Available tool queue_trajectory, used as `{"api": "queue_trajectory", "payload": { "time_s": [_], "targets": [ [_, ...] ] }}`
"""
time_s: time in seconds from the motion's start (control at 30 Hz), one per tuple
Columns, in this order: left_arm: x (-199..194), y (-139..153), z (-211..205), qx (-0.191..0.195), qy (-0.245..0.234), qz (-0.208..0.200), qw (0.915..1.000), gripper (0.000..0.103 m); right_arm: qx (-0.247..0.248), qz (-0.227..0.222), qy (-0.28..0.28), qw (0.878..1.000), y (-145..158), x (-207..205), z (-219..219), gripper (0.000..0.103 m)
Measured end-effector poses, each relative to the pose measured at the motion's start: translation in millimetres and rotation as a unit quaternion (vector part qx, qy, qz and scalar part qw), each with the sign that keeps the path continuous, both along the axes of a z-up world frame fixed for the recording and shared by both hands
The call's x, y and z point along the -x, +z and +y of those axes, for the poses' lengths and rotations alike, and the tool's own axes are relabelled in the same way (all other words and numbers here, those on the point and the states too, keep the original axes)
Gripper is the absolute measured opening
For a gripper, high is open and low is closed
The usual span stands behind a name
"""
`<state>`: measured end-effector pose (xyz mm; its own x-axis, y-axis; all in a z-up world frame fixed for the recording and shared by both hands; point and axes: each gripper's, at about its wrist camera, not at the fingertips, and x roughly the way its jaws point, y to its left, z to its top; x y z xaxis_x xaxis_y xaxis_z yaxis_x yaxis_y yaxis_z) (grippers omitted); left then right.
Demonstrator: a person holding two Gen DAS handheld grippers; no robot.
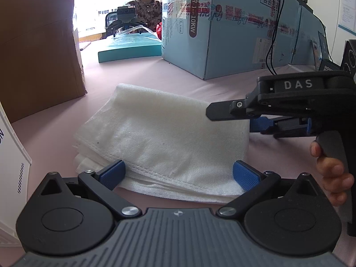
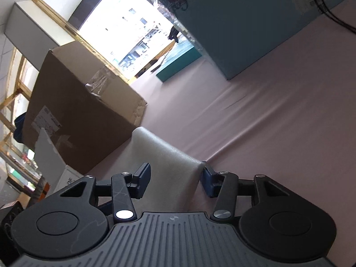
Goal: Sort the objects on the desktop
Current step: 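Close the right gripper on the edge of the white napkin, then lift the napkin with the right gripper while the left gripper approaches it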
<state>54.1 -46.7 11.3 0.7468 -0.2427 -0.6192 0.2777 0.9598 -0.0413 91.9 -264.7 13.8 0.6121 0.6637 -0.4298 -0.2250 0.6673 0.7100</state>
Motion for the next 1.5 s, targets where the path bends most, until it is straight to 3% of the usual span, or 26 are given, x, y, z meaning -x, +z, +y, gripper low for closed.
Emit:
{"api": "queue_trajectory", "payload": {
  "time_s": [0.17, 0.27, 0.3, 0.4, 0.53, 0.63, 0.73, 0.8, 1.1, 1.3, 1.5],
  "targets": [
    [0, 0, 0, 0.001, 0.000, 0.000, 1.0000, 0.103, -0.011, 0.013, 0.013, 1.000, -2, 2, 5, 0.030],
    [0, 0, 2, 0.004, 0.000, 0.000, 1.0000, 0.103, 0.006, 0.018, 0.011, 1.000, -4, 2, 10, 0.008],
    [-1, 0, 2, 0.006, -0.001, 0.000, 1.0000, 0.103, 0.020, 0.016, 0.010, 1.000, -3, 3, 13, 0.005],
    [-1, 1, 4, 0.003, 0.006, -0.002, 1.0000, 0.103, 0.052, 0.005, 0.007, 0.999, 1, 7, 18, 0.004],
    [-5, 7, 16, 0.031, 0.025, 0.002, 0.9992, 0.103, 0.105, -0.021, 0.026, 0.994, 9, 11, 22, 0.004],
    [-7, 10, 27, 0.048, 0.062, -0.005, 0.9969, 0.103, 0.158, -0.049, 0.047, 0.985, 16, 18, 19, 0.004],
    [-12, 12, 38, 0.062, 0.098, -0.004, 0.9933, 0.103, 0.176, -0.061, 0.059, 0.981, 18, 23, 7, 0.005],
    [-21, 7, 45, 0.081, 0.103, 0.024, 0.9910, 0.103, 0.177, -0.066, 0.061, 0.980, 17, 24, 0, 0.005],
    [-26, 7, 54, 0.124, 0.087, 0.032, 0.9879, 0.103, 0.161, -0.104, 0.085, 0.978, 22, 36, -20, 0.005],
    [-29, 7, 66, 0.217, 0.051, 0.068, 0.9724, 0.103, 0.095, -0.152, 0.123, 0.976, 29, 43, -21, 0.005],
    [-30, 5, 71, 0.270, 0.034, 0.089, 0.9580, 0.103, 0.091, -0.153, 0.120, 0.977, 31, 42, -22, 0.005]
  ]
}}
